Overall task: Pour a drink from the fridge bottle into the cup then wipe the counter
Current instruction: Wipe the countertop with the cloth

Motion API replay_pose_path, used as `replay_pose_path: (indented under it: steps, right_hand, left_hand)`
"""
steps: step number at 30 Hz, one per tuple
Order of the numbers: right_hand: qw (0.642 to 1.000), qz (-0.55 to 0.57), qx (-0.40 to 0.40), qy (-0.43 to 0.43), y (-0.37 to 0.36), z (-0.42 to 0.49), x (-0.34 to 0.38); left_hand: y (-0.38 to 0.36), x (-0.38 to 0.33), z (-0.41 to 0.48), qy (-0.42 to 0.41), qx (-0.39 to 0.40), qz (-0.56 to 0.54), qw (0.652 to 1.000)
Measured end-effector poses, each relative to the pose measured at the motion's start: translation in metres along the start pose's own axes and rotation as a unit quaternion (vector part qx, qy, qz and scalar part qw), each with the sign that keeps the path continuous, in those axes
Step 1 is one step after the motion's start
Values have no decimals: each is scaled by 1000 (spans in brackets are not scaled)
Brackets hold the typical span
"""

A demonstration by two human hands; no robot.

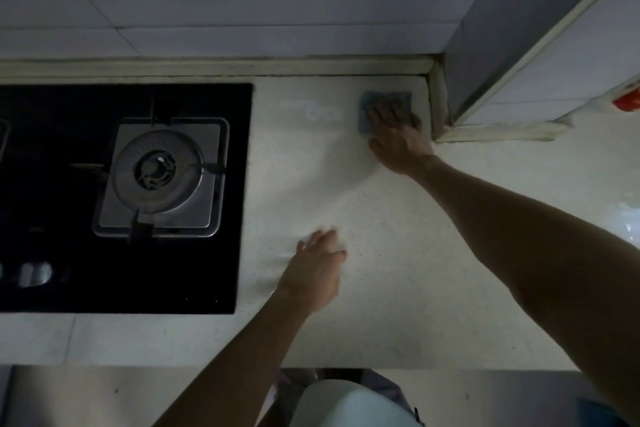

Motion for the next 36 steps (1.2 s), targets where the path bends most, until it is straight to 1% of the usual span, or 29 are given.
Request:
replay_pose_path:
  steps: [3,5,7,10,13,16,18,21,23,25,27,28,33,36]
  right_hand:
    - [1000,23,5,-17,-4,-46,3]
    - [999,30,13,-26,-9,-81,6]
    - [999,35,16,-33,-15,-118,7]
    - [998,34,25,-42,-26,-173,7]
    - [997,35,27,-65,-32,-231,5]
    - [995,30,37,-89,-39,-302,-7]
    - [990,24,40,-136,-45,-356,-31]
    - [968,34,54,-244,-45,-425,-68]
    - [952,45,68,-294,-47,-441,-76]
    - [942,52,80,-323,-49,-434,-73]
    - [943,48,85,-319,-47,-422,-61]
    - [948,44,86,-304,-47,-418,-53]
    - [979,39,94,-178,-49,-398,-5]
    - [987,47,91,-128,-41,-370,-6]
  left_hand:
    - [-5,-1,1,2,8,50,999]
    - [-7,-13,-3,-4,-19,99,995]
    - [-11,-38,-10,-32,-56,127,990]
    - [-30,-87,-22,-91,-81,130,984]
    - [-54,-123,-37,-108,-70,118,985]
    - [-76,-138,-55,-114,-51,100,987]
    - [-85,-135,-63,-113,-31,95,989]
    - [-95,-127,-68,-124,-15,117,985]
    - [-96,-128,-70,-124,-13,105,987]
    - [-93,-135,-69,-117,-22,78,990]
    - [-90,-143,-67,-117,-36,64,990]
    - [-90,-148,-65,-118,-42,63,990]
    - [-93,-170,-59,-114,-59,92,987]
    - [-92,-183,-52,-97,-66,106,987]
Point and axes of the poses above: each hand's wrist, its own z-axis towards the middle knuckle, its own y-axis out of the back of the hand, x = y × z, the point moved 3 cm from there along z, towards the middle knuckle, and after that the axes turned 4 degrees about -x, right-handed, at the moved point
